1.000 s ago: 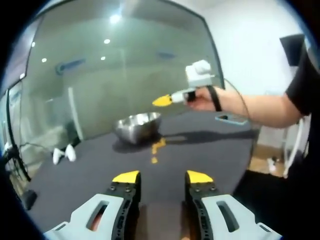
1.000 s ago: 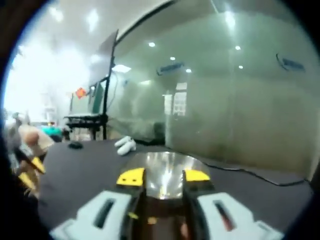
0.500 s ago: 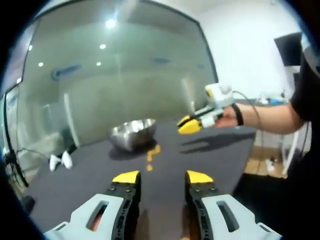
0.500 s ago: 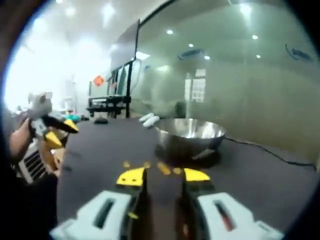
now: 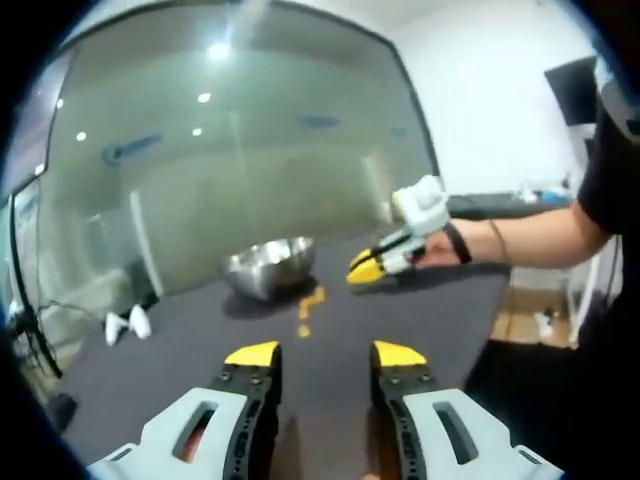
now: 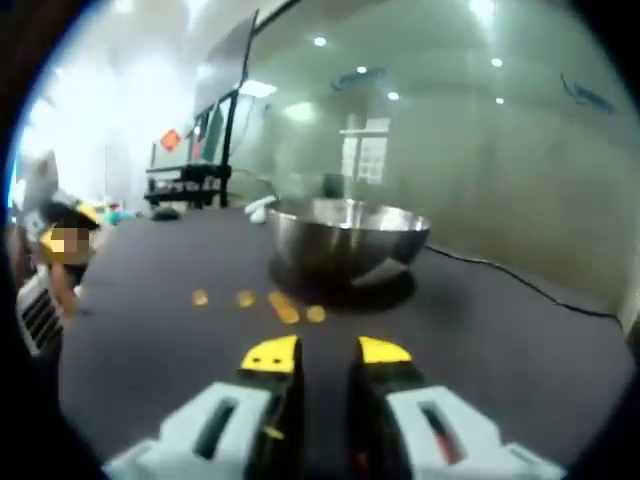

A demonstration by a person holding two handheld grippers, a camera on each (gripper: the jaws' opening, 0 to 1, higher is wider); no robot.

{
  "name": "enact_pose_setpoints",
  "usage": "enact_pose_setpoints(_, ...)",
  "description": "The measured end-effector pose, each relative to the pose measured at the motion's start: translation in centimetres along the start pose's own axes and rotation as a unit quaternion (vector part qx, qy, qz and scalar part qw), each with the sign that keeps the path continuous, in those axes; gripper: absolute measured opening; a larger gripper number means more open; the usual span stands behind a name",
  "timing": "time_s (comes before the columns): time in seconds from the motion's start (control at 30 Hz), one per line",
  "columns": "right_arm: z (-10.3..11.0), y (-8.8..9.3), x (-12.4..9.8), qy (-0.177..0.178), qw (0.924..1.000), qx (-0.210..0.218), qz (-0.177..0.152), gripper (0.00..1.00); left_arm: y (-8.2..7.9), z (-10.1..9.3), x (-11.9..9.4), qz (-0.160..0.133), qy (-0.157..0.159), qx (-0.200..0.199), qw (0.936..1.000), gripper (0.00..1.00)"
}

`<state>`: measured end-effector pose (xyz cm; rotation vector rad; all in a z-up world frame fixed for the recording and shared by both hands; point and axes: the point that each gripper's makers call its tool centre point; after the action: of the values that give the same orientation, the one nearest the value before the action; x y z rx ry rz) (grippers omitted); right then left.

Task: Pick up the QQ candy scattered on the table and place it into the stainless steel bowl on the table

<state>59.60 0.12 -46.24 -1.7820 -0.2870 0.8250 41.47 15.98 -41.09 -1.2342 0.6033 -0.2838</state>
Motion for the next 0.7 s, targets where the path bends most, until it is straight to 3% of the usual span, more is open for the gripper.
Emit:
enact_pose_setpoints(0.1,1.0,0.0,1.2,-0.026,0.9994,0.022,0.006,0.21,0.2,0.1,-0.1,0.005,-0.003,-0.003,1.0,0.37)
enact_pose_setpoints(0.13,-0.1,-0.1,2.7,-0.03,0.9993,0.019,0.007,0.21,0.3,0.2,-0.2,0.008,-0.005,-0.003,1.0,0.37)
enact_pose_setpoints(0.2,-0.1,0.2,3.6,-0.027,0.9994,-0.009,0.021,0.21,0.5,0.5,-0.4,0.011,-0.011,-0.004,0.9999,0.37)
enact_pose_setpoints(0.4,-0.2,-0.8,5.8,-0.035,0.9991,-0.013,0.017,0.17,1.1,1.1,-0.8,0.018,-0.022,-0.014,0.9995,0.37)
enact_pose_setpoints(0.7,0.2,-1.3,6.8,-0.041,0.9989,-0.018,0.012,0.14,1.2,1.1,-1.2,0.026,-0.025,-0.005,0.9993,0.37)
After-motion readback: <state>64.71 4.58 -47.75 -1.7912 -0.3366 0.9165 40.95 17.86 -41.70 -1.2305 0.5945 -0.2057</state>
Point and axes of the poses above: the point that each gripper's makers call its tool centre point, and the gripper's own axes: x roughly forward along the fingers, z roughly to its left, y roughly out of its underside, and after that the axes turned 5 degrees about z, right-handed
